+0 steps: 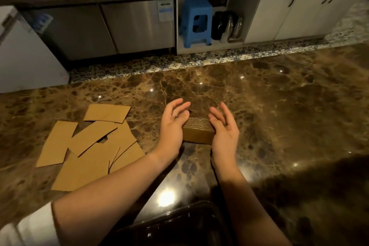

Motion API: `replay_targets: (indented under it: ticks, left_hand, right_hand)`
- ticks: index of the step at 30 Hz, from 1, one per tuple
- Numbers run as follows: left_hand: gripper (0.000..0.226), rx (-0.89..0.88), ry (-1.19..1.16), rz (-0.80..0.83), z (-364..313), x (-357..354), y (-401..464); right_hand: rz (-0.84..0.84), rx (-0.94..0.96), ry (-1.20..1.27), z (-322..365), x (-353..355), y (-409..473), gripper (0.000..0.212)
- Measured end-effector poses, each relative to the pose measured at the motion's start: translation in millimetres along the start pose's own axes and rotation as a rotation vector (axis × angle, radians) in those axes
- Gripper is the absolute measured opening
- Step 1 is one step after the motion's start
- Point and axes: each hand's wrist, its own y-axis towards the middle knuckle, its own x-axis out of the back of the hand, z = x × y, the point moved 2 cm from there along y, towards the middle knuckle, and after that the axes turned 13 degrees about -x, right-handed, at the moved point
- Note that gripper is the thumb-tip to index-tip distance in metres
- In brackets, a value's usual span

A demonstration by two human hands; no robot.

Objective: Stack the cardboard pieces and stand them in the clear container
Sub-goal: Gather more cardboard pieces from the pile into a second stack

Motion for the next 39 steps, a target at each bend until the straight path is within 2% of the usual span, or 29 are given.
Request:
replay_targets:
  ticks: [2, 4, 8, 11, 18, 22, 26, 31, 33, 35, 37, 39]
  left_hand:
    - [0.019, 0.039, -0.047, -0.007, -2.5, -3.1, -1.5]
    - [0.026, 0.025, -0.034, 0.014, -5.6, -6.8, -4.0]
    - [0.021, 0.008, -0.006, 0.05, -8.3, -5.2, -3.9]
    - [0.024, 0.013, 0.005, 0.047, -7.1, -3.1, -5.0]
    - [0.016, -0.015, -0.009, -0.002, -11.9, -2.4, -0.2]
    - [0.017, 0.024, 0.005, 0.036, -6.2, 1.9, -3.1]
    - [0.014, 0.041, -0.024, -0.003, -4.9, -0.2, 1.7]
    - [0.018, 0.034, 0.007, 0.029, 1.3, 3.5, 2.2]
    - [0.019, 0.021, 0.016, 0.018, 4.6, 4.3, 1.2]
    - [0.02, 0.01, 0.034, 0.012, 8.3, 5.3, 0.7]
    - [0.021, -0.01, 0.052, 0.011, 8.7, 6.3, 1.4]
    - [0.022, -0.019, 0.059, 0.017, 10.1, 7.4, 1.1]
  right_hand:
    - [-0.007, -0.039, 0.04, 0.7, -0.3, 1.7, 0.038]
    - [-0.031, -0.034, 0.024, 4.2, 2.6, 3.5, 0.048]
    - [0.003, -0.01, -0.037, 9.0, 8.2, 3.4, 0.062]
    - [-0.01, -0.006, -0.087, -0.1, 9.1, -1.9, 0.056]
    - [0.009, -0.039, 0.068, 4.9, 0.5, -7.5, 0.038]
    - [0.005, -0.073, 0.019, 3.6, -0.1, -14.1, 0.042]
    - [0.038, -0.107, 0.02, 8.8, 0.4, -13.3, 0.051]
    - [0.017, -0.071, -0.04, 6.4, -2.1, -17.2, 0.044]
    - [0.073, -0.065, -0.044, 4.6, 3.7, -19.2, 0.048]
    - [0.215, -0.072, -0.067, 3.0, 12.3, -18.6, 0.051]
    - [0.339, -0.062, -0.181, 6.4, 21.8, -17.0, 0.058]
    - [0.381, 0.092, -0.583, 17.9, 27.3, -14.0, 0.067]
